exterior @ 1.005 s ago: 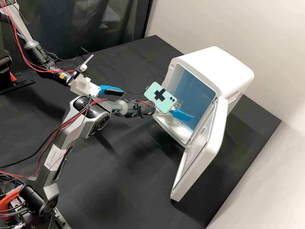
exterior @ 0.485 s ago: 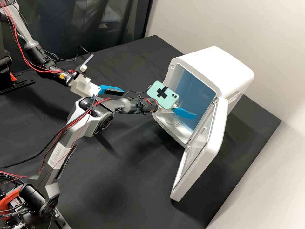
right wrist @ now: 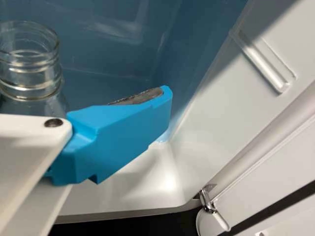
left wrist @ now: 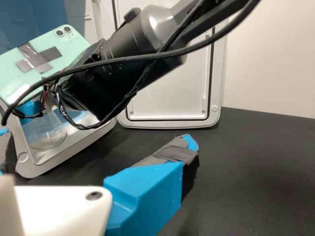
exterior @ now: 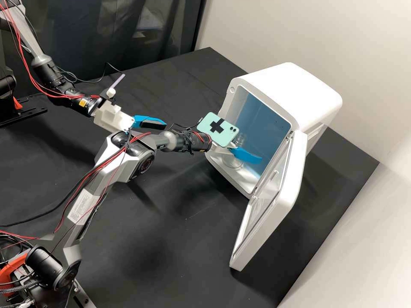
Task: Take the flask out of the incubator
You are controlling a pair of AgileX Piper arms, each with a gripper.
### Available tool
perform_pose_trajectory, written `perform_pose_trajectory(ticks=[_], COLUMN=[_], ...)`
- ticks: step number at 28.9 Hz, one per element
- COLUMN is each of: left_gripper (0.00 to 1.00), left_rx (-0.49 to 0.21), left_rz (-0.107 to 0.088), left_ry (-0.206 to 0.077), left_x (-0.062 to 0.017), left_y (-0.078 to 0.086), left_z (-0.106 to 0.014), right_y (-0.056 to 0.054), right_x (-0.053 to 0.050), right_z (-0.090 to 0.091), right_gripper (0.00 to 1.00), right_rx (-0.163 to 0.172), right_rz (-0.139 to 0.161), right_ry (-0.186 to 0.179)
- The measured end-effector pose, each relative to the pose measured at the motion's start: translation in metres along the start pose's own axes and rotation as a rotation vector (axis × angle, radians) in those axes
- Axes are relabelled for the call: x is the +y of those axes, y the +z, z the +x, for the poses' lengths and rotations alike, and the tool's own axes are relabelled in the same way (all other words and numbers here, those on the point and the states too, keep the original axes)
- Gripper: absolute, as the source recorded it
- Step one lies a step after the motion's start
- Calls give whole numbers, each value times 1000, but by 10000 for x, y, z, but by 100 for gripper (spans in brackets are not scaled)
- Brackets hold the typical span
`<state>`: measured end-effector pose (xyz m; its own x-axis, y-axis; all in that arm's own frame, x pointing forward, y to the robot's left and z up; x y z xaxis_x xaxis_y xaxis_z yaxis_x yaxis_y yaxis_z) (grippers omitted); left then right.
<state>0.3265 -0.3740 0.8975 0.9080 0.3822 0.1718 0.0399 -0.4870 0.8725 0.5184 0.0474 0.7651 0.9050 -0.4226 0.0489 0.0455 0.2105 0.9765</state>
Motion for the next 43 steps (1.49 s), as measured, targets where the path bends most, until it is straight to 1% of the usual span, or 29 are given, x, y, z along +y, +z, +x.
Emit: perform_pose_trajectory(ticks=[2, 6, 8, 9, 12, 20, 27, 28, 32, 35, 39, 41, 43], left_gripper=[100, 100, 100, 100, 100, 100, 100, 100, 100, 100, 100, 100, 100], left_rx=[4, 4, 4, 4, 4, 4, 4, 4, 4, 4, 4, 4, 4], left_rz=[-4, -4, -4, -4, -4, -4, -4, -4, -4, -4, -4, -4, -4], left_ry=[0, 0, 0, 0, 0, 0, 0, 0, 0, 0, 0, 0, 0], left_x=[0, 0, 0, 0, 0, 0, 0, 0, 0, 0, 0, 0, 0], left_y=[-4, -4, -4, -4, -4, -4, -4, -4, -4, -4, -4, -4, -4], left_z=[0, 0, 0, 0, 0, 0, 0, 0, 0, 0, 0, 0, 0], right_y=[-6, -10, -8, -4, 6, 1, -24, -24, -33, -40, -43, -45, -46], right_x=[-10, -35, -39, -63, -84, -99, -118, -118, -114, -104, -102, -101, -101], right_z=[5, 11, 13, 17, 26, 24, 8, 8, 8, 8, 8, 8, 8], right_gripper=[100, 100, 100, 100, 100, 100, 100, 0, 0, 0, 0, 0, 0], right_rx=[-2, -13, -17, -18, -21, -20, -15, -15, -6, 2, 5, 7, 9], right_rz=[-9, -9, -6, -9, -12, -14, -23, -23, -13, -4, -1, -4, 4], right_ry=[2, -6, -4, -8, -11, -14, -16, -16, -11, 0, 2, 3, 3])
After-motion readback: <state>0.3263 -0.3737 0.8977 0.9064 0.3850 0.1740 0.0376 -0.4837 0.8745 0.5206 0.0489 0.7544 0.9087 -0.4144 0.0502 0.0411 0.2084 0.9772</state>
